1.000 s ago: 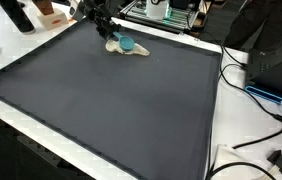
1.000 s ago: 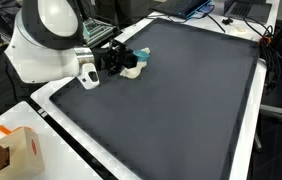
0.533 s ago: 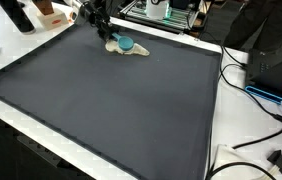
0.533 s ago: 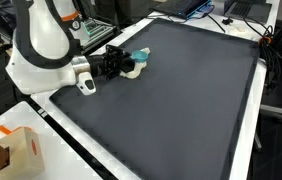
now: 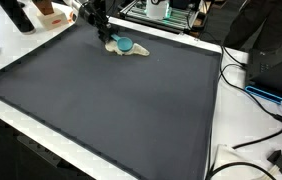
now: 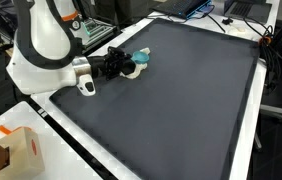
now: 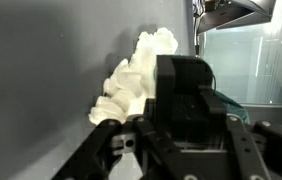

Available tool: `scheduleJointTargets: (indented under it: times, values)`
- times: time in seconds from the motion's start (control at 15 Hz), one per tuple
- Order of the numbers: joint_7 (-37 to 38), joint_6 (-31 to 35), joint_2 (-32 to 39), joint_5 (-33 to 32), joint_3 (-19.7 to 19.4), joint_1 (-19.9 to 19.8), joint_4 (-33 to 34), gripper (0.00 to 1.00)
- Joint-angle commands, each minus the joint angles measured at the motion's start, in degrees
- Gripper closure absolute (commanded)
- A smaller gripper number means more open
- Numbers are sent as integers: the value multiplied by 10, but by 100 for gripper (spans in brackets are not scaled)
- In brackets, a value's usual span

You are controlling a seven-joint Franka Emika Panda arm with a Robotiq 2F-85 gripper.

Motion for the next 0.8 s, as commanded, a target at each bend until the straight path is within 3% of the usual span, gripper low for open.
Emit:
scheduleJointTargets:
  times: [0.0, 0.73]
  values:
    - [-2, 91, 14, -10, -5, 27, -5, 75]
    - [-82, 84, -6, -56, -5, 25, -12, 75]
